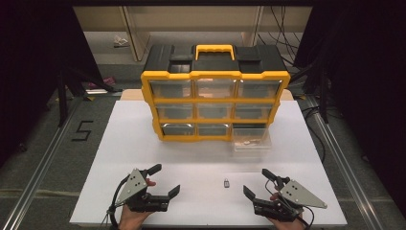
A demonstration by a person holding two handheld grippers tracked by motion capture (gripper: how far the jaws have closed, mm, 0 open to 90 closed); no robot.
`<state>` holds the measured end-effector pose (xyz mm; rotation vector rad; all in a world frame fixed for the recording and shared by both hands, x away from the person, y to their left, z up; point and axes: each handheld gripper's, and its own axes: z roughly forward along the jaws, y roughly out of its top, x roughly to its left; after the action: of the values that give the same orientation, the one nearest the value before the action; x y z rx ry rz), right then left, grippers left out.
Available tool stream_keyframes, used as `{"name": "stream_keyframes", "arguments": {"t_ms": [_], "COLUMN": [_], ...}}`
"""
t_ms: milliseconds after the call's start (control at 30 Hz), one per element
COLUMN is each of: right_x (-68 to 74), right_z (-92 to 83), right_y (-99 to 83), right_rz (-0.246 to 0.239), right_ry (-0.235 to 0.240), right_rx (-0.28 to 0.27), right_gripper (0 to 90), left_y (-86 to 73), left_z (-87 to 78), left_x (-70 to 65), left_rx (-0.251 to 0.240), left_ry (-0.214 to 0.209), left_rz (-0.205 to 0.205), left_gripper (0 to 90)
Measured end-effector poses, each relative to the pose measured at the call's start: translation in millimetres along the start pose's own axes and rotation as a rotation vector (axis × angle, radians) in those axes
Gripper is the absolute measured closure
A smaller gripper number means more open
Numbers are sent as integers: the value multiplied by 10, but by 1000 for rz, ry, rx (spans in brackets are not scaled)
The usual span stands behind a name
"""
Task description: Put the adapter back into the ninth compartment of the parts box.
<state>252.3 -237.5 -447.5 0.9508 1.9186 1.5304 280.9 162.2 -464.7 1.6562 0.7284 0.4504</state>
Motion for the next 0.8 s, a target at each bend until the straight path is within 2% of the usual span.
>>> {"name": "stream_keyframes", "arguments": {"t_ms": [200, 800], "right_x": [1, 63], "right_z": [2, 38], "right_y": [7, 54], "right_rz": [2, -43], "right_ry": [4, 17], "right_rx": [6, 43], "right_gripper": [183, 184], "left_y": [3, 1], "left_z": [-3, 5], "left_x": [4, -4], "left_rx": [-3, -4], "left_ry": [-2, -6], "left_rz": [-4, -2], "left_gripper": [66, 68]}}
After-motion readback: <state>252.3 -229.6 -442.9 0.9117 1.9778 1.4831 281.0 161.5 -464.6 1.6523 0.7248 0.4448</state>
